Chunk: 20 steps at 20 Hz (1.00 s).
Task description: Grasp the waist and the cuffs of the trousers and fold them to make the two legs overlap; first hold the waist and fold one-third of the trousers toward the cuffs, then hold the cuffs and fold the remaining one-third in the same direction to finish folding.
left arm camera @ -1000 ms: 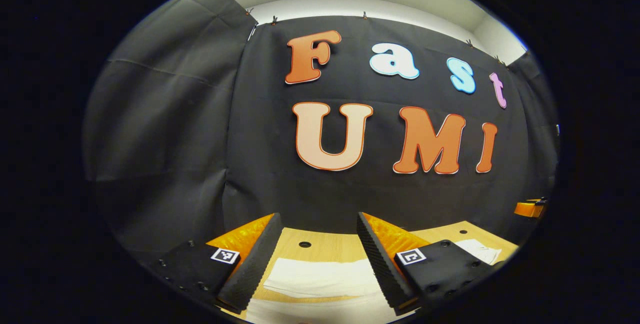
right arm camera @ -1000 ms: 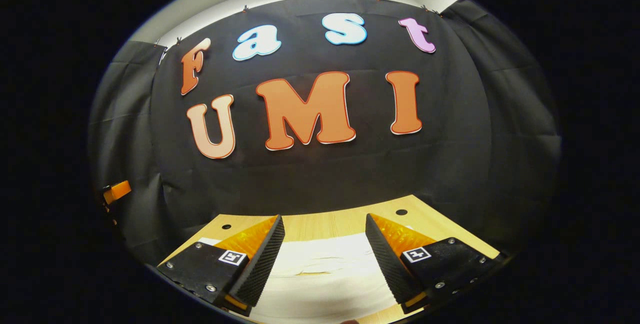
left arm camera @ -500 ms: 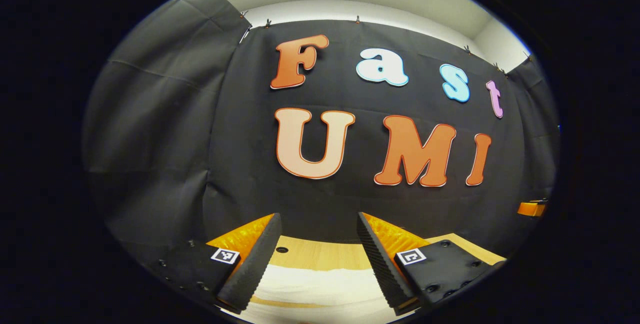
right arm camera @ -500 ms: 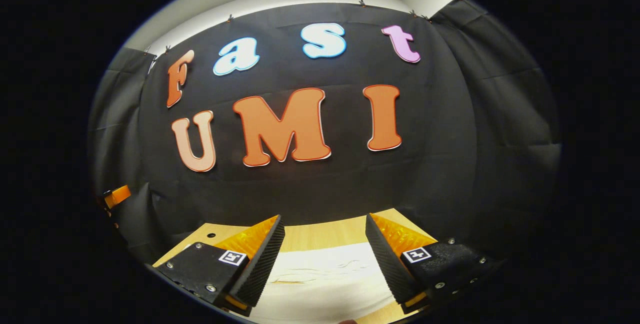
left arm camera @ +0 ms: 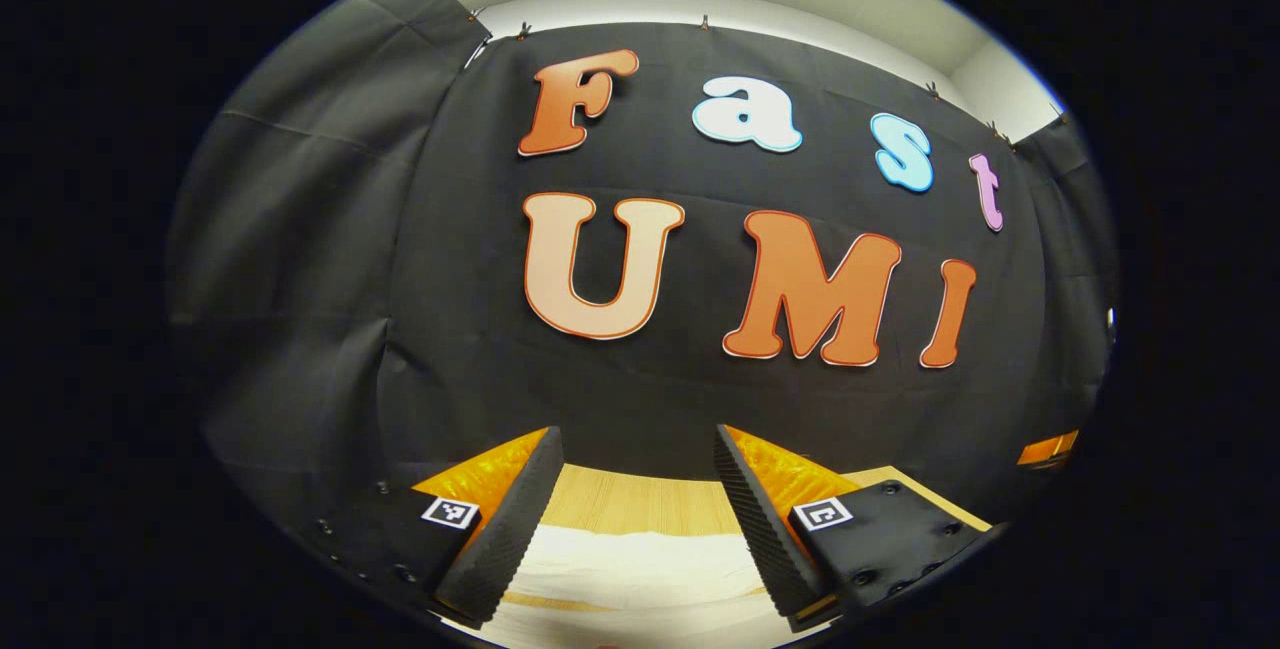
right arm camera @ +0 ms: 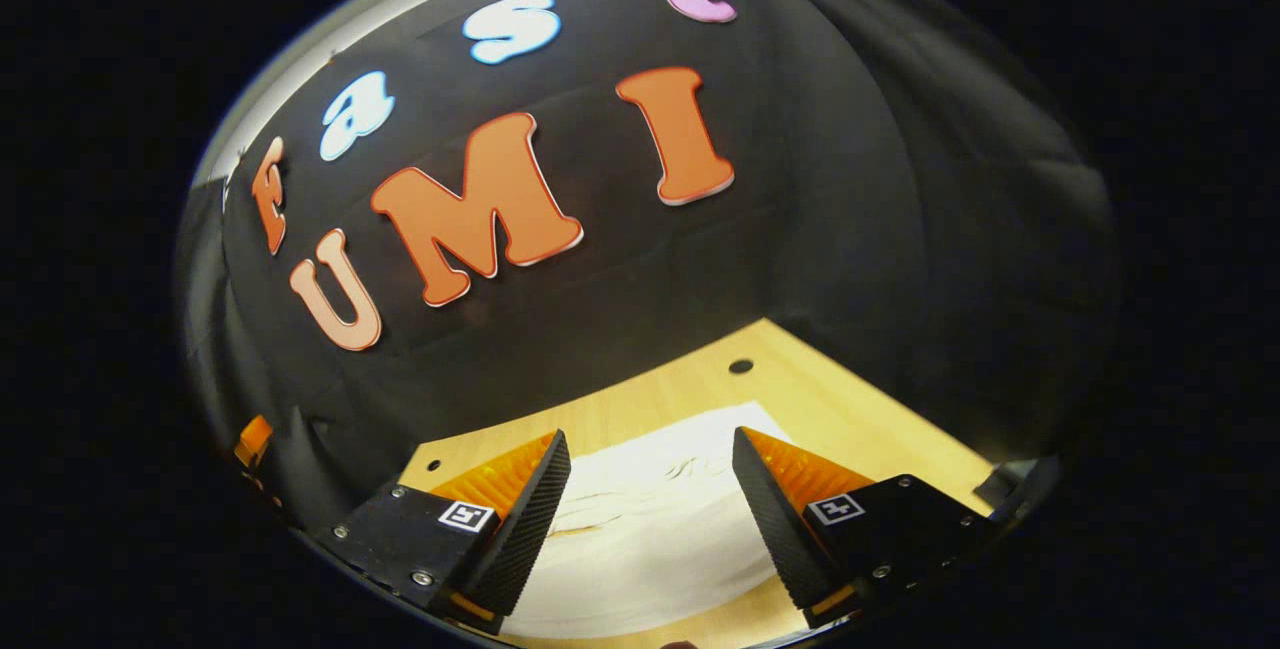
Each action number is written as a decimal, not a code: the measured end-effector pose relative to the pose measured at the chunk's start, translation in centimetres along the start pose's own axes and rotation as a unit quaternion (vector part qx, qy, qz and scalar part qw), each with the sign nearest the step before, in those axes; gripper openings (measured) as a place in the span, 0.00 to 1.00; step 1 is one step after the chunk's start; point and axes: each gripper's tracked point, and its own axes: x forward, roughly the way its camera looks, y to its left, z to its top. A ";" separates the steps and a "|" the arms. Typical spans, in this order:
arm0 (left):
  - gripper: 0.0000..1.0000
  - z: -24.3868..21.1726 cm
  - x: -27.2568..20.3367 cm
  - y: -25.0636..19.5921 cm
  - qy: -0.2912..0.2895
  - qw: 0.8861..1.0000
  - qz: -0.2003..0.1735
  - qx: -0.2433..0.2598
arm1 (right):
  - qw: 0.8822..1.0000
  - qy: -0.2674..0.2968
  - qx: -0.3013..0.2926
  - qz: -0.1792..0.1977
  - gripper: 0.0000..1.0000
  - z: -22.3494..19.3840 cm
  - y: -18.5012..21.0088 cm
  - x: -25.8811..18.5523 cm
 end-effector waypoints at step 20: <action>0.98 -1.8 0.5 7.7 0.023 0.998 0.057 0.017 | 0.919 0.260 0.240 -0.174 0.98 -21.5 -13.5 6.1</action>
